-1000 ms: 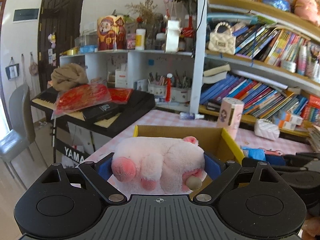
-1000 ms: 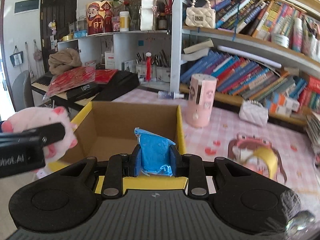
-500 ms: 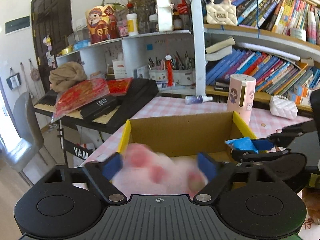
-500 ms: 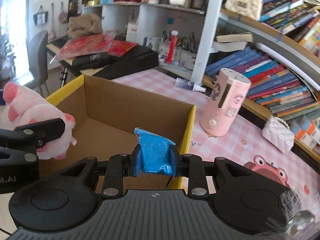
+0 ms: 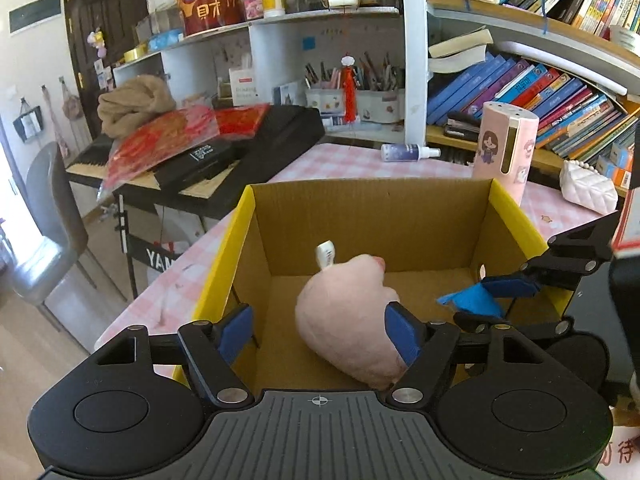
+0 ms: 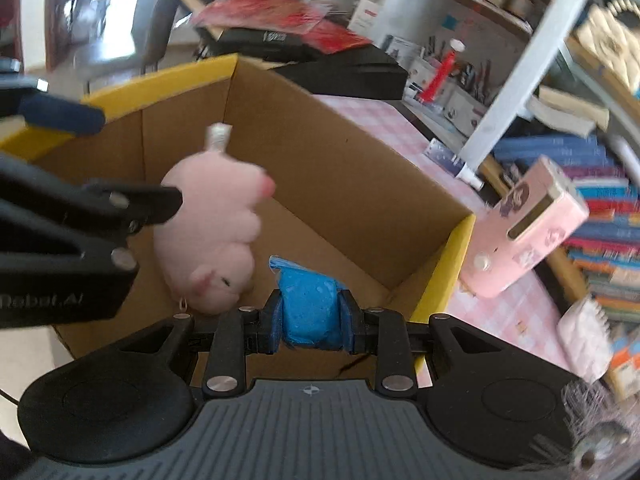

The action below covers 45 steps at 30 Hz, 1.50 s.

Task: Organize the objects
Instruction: 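Lower the pink pig into the yellow box and open the left gripper, then lower the blue packet into the yellow box and open the right gripper, then lift both open grippers out of the yellow box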

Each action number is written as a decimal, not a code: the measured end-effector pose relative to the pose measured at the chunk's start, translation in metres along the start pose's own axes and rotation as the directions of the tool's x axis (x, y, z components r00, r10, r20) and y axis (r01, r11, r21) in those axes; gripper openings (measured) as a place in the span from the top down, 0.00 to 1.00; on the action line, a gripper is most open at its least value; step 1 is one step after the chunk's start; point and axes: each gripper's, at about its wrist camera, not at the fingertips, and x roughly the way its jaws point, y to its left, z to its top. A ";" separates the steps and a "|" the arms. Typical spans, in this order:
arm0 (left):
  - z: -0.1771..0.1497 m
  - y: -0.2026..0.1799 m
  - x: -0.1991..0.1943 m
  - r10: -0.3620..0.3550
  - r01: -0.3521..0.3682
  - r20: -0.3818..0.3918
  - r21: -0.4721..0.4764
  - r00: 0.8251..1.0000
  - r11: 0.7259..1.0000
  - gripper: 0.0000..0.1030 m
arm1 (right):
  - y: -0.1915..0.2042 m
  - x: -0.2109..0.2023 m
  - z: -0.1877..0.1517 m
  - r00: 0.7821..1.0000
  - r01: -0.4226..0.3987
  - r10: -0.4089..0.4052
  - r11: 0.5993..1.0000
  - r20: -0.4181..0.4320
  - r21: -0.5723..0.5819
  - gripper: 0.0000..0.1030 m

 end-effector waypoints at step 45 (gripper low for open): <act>-0.074 0.054 -0.124 -0.046 0.056 0.121 -0.084 0.992 0.995 0.02 | 0.080 -0.145 -0.070 0.954 0.219 -0.295 0.799 0.047 0.560 0.22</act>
